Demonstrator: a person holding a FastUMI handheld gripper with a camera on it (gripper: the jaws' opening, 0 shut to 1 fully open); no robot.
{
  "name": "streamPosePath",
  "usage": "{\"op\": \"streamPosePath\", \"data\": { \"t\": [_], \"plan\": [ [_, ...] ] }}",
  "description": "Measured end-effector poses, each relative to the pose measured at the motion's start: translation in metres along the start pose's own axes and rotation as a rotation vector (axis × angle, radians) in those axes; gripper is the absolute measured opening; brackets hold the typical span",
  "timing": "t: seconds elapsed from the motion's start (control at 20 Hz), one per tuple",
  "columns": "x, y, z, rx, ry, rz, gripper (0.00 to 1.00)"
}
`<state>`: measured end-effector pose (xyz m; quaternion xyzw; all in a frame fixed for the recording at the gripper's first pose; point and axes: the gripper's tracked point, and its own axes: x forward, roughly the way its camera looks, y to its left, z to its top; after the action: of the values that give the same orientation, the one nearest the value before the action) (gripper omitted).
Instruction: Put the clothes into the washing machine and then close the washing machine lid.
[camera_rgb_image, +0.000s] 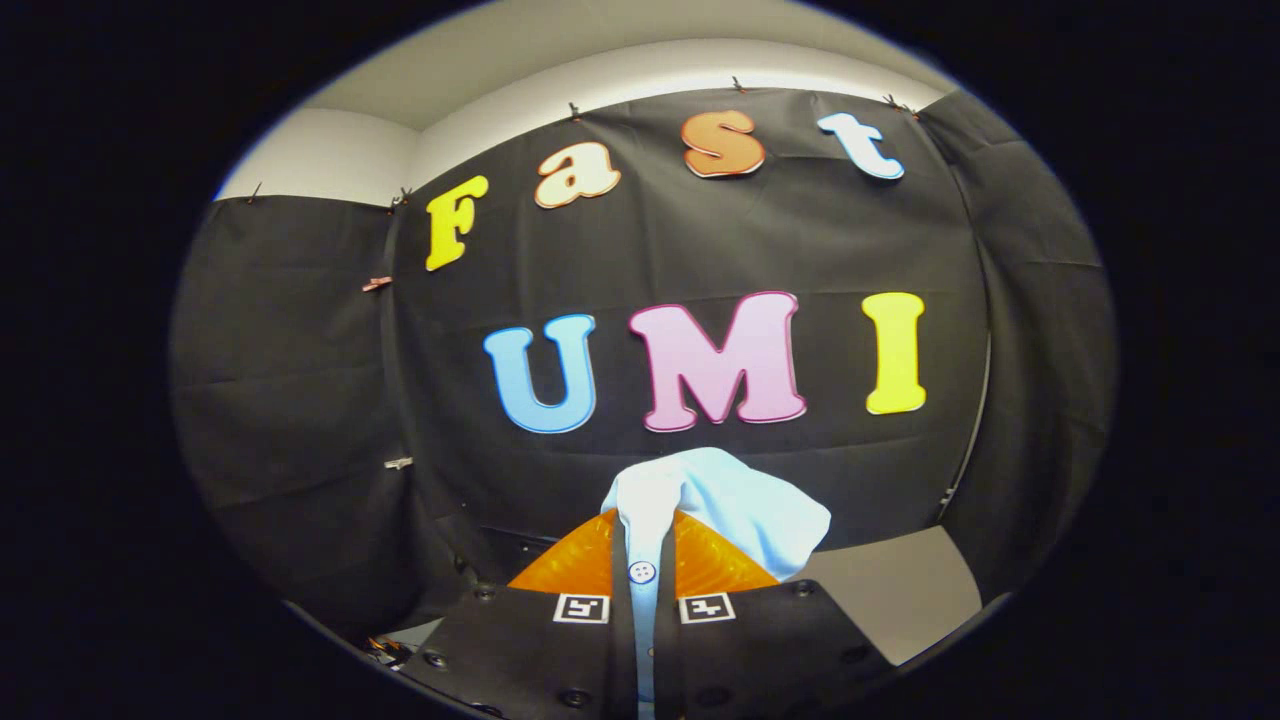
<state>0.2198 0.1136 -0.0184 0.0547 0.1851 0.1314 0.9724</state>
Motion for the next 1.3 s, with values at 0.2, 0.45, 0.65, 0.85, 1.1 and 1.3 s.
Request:
{"op": "streamPosePath", "data": {
  "t": [0.2, 0.45, 0.65, 0.85, 1.1, 1.3],
  "plan": [
    [0.028, 0.063, -0.015, -0.021, 0.017, 0.118, 0.11],
    [0.067, 0.115, -0.054, -0.03, 0.077, 0.224, 0.11],
    [0.105, 0.135, -0.106, -0.037, 0.171, 0.262, 0.11],
    [0.147, 0.142, -0.171, -0.095, 0.279, 0.274, 0.11],
    [0.183, 0.146, -0.247, -0.126, 0.441, 0.293, 0.11],
    [0.2, 0.149, -0.305, -0.112, 0.571, 0.311, 0.11]
  ]
}}
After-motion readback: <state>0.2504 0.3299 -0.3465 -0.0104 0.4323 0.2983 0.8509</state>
